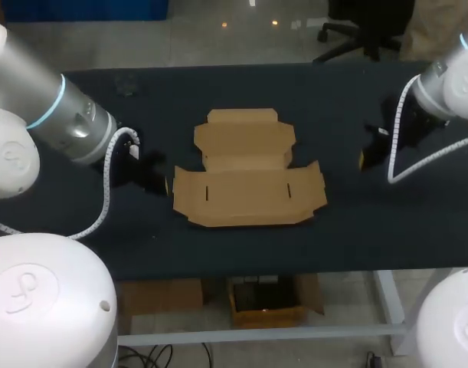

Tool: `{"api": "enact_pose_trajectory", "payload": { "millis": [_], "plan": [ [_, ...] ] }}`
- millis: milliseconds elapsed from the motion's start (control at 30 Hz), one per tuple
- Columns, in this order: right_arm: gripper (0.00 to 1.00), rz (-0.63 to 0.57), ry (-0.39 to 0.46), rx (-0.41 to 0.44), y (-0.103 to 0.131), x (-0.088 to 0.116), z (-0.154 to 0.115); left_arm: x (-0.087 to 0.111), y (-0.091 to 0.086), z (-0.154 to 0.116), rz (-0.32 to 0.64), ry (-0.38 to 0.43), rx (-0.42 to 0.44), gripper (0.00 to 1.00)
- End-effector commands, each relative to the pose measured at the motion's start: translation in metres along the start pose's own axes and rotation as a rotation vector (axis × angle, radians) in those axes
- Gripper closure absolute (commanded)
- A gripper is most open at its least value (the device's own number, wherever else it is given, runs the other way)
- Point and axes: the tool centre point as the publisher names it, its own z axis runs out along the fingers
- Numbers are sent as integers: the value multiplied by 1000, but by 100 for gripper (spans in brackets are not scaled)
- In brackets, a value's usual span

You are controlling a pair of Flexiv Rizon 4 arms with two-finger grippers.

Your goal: Assemble the packaging by folding the flat box into shape, placing the metal phone stand inside, and closing the box properly

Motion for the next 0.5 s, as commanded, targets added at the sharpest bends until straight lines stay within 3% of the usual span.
{"api": "enact_pose_trajectory", "payload": {
  "millis": [33, 500],
  "plan": [
    [100, -2, -7, -38, -16, 1, 1, 0, 10, -2, -8, -9, 20, 100],
    [100, 10, 13, -46, -36, 7, 17, -5, 30, 10, 14, 43, 11, 100]
  ]
}}
